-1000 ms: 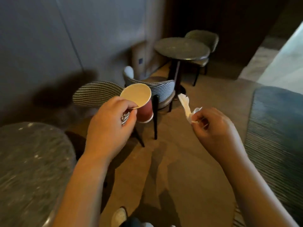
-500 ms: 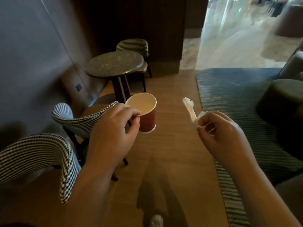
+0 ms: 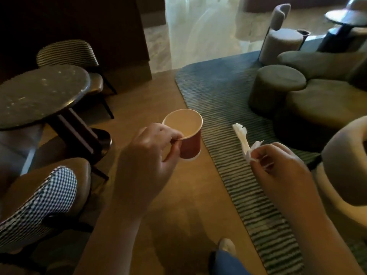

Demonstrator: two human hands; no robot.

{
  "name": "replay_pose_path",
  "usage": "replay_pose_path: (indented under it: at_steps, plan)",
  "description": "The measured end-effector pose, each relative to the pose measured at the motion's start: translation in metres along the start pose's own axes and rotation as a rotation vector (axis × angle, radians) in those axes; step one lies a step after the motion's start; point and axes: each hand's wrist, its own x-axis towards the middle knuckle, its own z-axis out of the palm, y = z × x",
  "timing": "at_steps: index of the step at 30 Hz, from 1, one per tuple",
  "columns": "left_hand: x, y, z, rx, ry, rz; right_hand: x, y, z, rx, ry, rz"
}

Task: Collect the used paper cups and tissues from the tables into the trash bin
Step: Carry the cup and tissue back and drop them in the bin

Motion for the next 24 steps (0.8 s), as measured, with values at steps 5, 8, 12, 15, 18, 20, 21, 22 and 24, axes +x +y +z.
replay_pose_path:
  at_steps: [5,8,12,15,18,20,21,22,24]
  plan:
    - [0.096,0.012,0.075,-0.03,-0.047,0.095,0.073,0.065,-0.018,0.0,0.103,0.088]
    - [0.15,0.023,0.115,-0.033,-0.059,0.107,0.122,0.105,-0.03,-0.014,0.086,0.101]
    - [0.213,0.024,0.161,-0.005,-0.028,0.108,0.195,0.158,-0.039,-0.029,0.107,0.1]
    - [0.255,0.013,0.191,-0.002,-0.024,0.088,0.246,0.186,-0.035,-0.006,0.103,0.112]
    - [0.297,-0.006,0.222,-0.014,-0.03,0.055,0.296,0.209,-0.023,0.016,0.06,0.093]
    - [0.324,-0.018,0.243,-0.005,-0.032,0.037,0.331,0.224,-0.011,0.003,0.04,0.075]
    - [0.343,-0.026,0.258,0.0,-0.027,0.019,0.357,0.235,-0.002,0.001,0.027,0.073]
    - [0.362,-0.034,0.273,0.004,-0.016,0.01,0.383,0.244,0.006,-0.004,0.021,0.061]
    - [0.404,-0.054,0.303,0.006,-0.011,-0.003,0.438,0.259,0.023,-0.014,0.013,0.045]
